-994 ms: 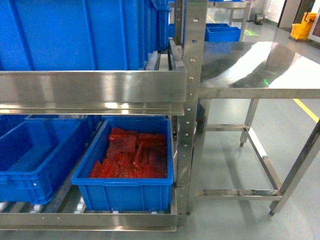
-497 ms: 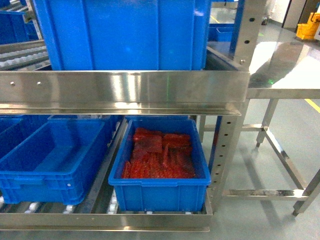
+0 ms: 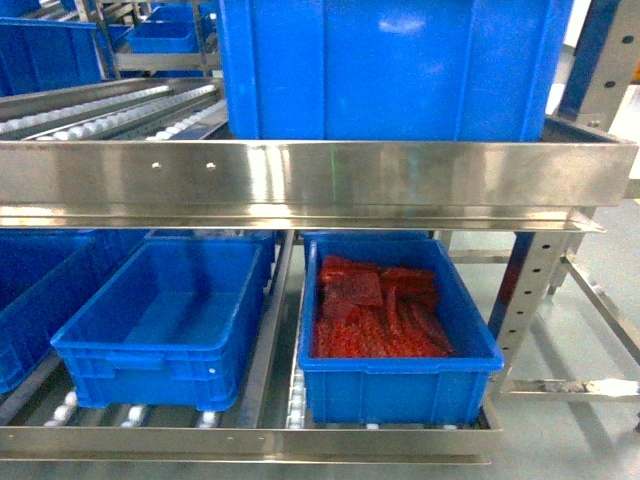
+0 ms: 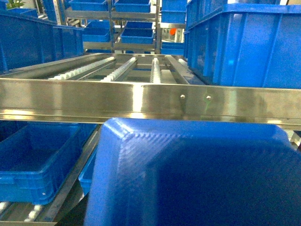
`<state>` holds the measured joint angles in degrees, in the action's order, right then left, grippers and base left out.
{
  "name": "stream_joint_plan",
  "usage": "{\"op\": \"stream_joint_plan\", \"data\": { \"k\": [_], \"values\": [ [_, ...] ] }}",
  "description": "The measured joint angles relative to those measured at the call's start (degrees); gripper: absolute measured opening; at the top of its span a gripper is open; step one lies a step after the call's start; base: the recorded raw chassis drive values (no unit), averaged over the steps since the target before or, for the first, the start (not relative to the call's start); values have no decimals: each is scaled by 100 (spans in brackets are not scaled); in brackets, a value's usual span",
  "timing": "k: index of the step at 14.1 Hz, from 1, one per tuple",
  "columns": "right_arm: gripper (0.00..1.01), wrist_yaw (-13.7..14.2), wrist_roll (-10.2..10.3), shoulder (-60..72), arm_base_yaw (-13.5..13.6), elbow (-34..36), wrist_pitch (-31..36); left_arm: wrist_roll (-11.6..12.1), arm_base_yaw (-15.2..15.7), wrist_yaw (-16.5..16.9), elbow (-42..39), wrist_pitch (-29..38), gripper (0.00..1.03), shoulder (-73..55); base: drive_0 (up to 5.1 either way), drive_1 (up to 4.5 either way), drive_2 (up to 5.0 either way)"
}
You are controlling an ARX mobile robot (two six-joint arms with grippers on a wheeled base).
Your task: Sort blue parts and orange caps into right shelf containers
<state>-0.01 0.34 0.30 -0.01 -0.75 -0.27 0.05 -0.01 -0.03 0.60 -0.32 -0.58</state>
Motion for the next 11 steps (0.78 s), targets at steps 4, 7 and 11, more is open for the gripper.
{"op": "stream_joint_plan", "data": {
  "k": [4,7,11],
  "values": [
    [42,0,0,0,0,0,0,0,0,0,0,-7,43,0,-509,227,227],
    [42,0,-2,0,0,0,-24,-2,0,0,0,-13,43,0,-509,227,227],
    [42,-2,-2,0,0,0,-2,0,0,4,0,7,43,0,-503,240,240]
  ]
}}
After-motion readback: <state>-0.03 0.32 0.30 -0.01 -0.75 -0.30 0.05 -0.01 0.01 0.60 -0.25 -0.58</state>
